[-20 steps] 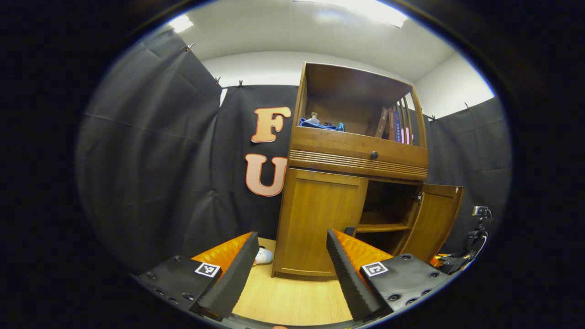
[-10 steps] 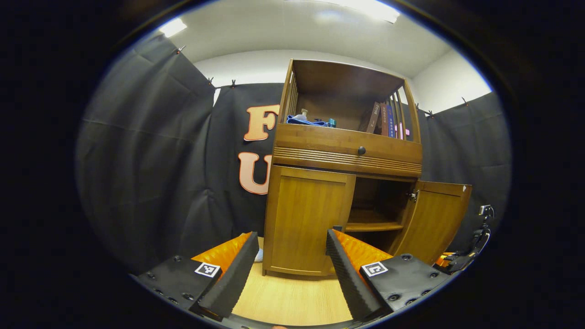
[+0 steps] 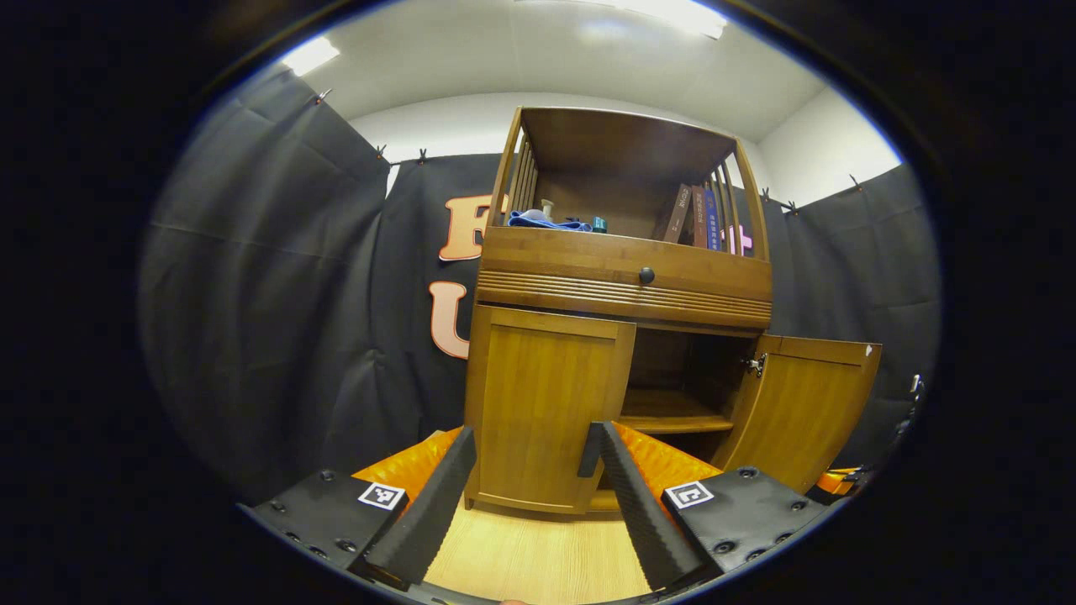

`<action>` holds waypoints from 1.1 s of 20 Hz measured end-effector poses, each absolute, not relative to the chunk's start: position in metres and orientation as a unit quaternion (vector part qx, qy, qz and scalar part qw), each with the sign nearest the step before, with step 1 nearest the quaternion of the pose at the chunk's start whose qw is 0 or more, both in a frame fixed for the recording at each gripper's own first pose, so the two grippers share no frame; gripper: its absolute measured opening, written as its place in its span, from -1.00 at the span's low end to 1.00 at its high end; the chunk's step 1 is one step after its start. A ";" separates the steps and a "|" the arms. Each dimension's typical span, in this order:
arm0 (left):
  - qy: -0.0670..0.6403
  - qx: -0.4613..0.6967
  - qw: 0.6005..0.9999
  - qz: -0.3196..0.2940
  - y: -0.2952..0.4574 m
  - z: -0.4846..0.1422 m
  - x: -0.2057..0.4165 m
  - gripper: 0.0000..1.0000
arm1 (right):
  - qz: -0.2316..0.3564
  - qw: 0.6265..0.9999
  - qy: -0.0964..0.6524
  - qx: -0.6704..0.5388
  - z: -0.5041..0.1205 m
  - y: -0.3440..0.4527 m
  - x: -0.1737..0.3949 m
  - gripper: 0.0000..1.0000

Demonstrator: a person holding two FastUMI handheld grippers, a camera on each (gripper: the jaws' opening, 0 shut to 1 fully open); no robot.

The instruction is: Open the right door of the double-door shoe cabinet with the right hand, and open the left door with the left hand.

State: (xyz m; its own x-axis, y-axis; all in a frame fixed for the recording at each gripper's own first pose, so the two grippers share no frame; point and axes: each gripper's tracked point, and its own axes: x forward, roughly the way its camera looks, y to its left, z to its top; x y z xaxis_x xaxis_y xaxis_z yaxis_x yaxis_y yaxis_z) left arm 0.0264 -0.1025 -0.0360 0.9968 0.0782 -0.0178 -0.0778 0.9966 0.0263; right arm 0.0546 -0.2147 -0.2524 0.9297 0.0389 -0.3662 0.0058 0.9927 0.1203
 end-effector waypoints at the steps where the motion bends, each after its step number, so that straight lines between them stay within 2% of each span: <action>1: 0.008 0.015 0.999 0.037 -0.106 -0.039 0.032 0.87 | 0.005 0.981 0.184 0.058 -0.250 -0.219 0.052 -0.73; 2: 0.006 0.017 0.999 0.034 -0.109 -0.042 0.039 0.87 | 0.001 0.982 0.181 0.057 -0.246 -0.219 0.048 -0.70; 3: 0.004 0.022 0.999 0.031 -0.112 -0.045 0.047 0.87 | -0.002 0.983 0.178 0.054 -0.244 -0.221 0.046 -0.48; 4: 0.003 0.027 0.999 0.029 -0.116 -0.050 0.056 0.87 | -0.005 0.983 0.175 0.051 -0.242 -0.222 0.044 -0.60; 6: 0.006 0.036 0.999 0.026 -0.120 -0.062 0.073 0.87 | -0.014 0.984 0.172 0.047 -0.238 -0.225 0.042 -0.47; 7: 0.008 0.037 0.999 0.020 -0.124 -0.070 0.081 0.87 | -0.017 0.984 0.170 0.047 -0.237 -0.225 0.041 -0.03; 8: 0.010 0.037 0.999 0.013 -0.130 -0.077 0.090 0.89 | -0.021 0.985 0.167 0.047 -0.234 -0.226 0.040 0.07; 9: 0.011 0.037 0.999 0.007 -0.133 -0.083 0.099 0.87 | -0.026 0.985 0.164 0.047 -0.231 -0.227 0.041 0.01; 10: 0.010 0.039 0.999 0.004 -0.137 -0.088 0.109 0.89 | -0.032 0.985 0.161 0.048 -0.228 -0.229 0.039 0.11; 11: 0.013 0.044 0.999 0.004 -0.139 -0.095 0.118 0.89 | -0.034 0.985 0.159 0.051 -0.224 -0.229 0.039 0.52; 13: 0.019 0.051 0.999 0.000 -0.144 -0.114 0.135 0.89 | -0.042 0.985 0.155 0.056 -0.218 -0.230 0.039 0.50; 14: 0.023 0.051 0.998 -0.005 -0.148 -0.124 0.144 0.89 | -0.046 0.986 0.153 0.057 -0.215 -0.233 0.038 0.41; 15: 0.026 0.049 0.998 -0.010 -0.151 -0.133 0.153 0.89 | -0.050 0.985 0.151 0.060 -0.213 -0.234 0.038 0.75; 16: 0.030 0.052 0.998 -0.012 -0.152 -0.143 0.162 0.89 | -0.053 0.985 0.151 0.066 -0.213 -0.236 0.037 0.66; 17: 0.032 0.055 0.998 -0.015 -0.153 -0.153 0.168 0.89 | -0.058 0.984 0.152 0.071 -0.213 -0.237 0.037 0.86; 19: 0.036 0.061 0.997 -0.021 -0.159 -0.170 0.182 0.89 | -0.068 0.983 0.151 0.073 -0.210 -0.242 0.036 0.99; 20: 0.044 0.064 0.997 -0.022 -0.160 -0.181 0.190 0.89 | -0.073 0.983 0.150 0.071 -0.210 -0.244 0.036 0.85; 21: 0.053 0.065 0.996 -0.025 -0.161 -0.191 0.199 0.89 | -0.077 0.983 0.150 0.070 -0.210 -0.246 0.036 0.99; 22: 0.059 0.061 0.996 -0.029 -0.165 -0.199 0.206 0.89 | -0.081 0.983 0.150 0.069 -0.209 -0.247 0.034 0.85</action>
State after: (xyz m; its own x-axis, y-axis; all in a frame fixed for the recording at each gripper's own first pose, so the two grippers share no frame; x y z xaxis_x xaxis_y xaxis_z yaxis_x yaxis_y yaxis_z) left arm 0.2062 -0.1646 -0.1985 0.9913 -0.0505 -0.1215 0.0651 0.9908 0.1187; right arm 0.0335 -0.2467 -0.2090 0.9419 -0.1383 -0.3061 0.1795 0.9775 0.1106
